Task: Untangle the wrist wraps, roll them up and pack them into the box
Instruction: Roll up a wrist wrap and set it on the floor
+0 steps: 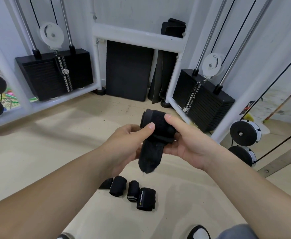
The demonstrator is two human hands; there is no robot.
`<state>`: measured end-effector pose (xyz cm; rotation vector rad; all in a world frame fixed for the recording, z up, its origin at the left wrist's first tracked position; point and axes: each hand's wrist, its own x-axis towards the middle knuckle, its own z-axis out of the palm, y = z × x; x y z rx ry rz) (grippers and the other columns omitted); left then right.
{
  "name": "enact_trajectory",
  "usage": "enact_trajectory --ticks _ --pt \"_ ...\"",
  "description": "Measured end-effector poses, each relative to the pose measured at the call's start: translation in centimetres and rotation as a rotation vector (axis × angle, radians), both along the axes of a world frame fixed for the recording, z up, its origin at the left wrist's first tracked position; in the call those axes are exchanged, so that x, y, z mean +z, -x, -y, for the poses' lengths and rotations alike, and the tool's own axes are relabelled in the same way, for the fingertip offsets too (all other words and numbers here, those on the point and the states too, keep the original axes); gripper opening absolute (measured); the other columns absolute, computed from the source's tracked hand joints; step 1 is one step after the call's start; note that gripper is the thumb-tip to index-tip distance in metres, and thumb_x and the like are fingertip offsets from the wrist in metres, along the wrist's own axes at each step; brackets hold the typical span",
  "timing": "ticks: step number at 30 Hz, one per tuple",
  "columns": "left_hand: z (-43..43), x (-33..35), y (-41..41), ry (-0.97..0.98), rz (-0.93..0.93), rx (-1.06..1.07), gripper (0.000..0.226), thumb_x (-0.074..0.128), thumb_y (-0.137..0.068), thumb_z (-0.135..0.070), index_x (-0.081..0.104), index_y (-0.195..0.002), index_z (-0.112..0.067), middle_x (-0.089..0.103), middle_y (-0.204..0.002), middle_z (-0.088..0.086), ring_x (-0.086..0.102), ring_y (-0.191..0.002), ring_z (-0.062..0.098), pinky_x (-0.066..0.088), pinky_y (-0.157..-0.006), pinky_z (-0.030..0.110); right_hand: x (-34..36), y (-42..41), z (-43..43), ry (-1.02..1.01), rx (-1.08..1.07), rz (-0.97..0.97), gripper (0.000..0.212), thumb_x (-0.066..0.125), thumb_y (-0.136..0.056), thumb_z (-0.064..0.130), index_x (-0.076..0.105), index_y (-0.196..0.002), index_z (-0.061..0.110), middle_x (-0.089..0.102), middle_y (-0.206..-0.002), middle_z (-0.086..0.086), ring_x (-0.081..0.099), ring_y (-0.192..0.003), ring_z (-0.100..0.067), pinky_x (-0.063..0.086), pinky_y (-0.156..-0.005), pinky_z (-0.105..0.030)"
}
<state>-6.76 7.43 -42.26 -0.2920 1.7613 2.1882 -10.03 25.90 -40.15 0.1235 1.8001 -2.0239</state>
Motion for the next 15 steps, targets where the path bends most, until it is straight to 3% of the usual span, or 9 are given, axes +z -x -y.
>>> enact_trajectory --ticks 6,11,15 --pt "-1.3 -1.1 -0.6 0.072 0.033 -0.028 0.018 0.067 -0.104 -0.021 0.072 -0.103 -0.003 0.07 -0.08 0.007 0.07 -0.071 0.018 0.061 -0.071 0.029 -0.5 0.3 0.0 0.159 -0.14 0.042 0.025 0.067 -0.102 0.026 0.076 -0.119 0.009 0.076 -0.123 -0.02 0.078 -0.108 -0.037 0.064 -0.09 -0.05" --pt "-1.8 -1.1 -0.7 0.204 0.007 0.052 0.024 0.073 -0.1 -0.027 0.073 -0.094 -0.003 0.07 -0.067 0.005 0.067 -0.057 0.016 0.058 -0.058 0.027 -0.9 0.5 0.0 0.134 -0.107 0.014 0.031 0.067 -0.101 0.015 0.069 -0.127 -0.001 0.073 -0.127 -0.024 0.077 -0.107 -0.04 0.064 -0.092 -0.052" --pt "-1.9 -0.5 -0.7 0.233 -0.04 0.104 0.027 0.07 -0.101 -0.029 0.072 -0.092 -0.004 0.068 -0.065 0.006 0.062 -0.051 0.014 0.054 -0.052 0.025 -1.1 1.0 -0.3 0.146 -0.11 -0.021 0.048 0.074 -0.095 0.01 0.057 -0.137 -0.006 0.07 -0.13 -0.028 0.075 -0.113 -0.04 0.063 -0.095 -0.054"
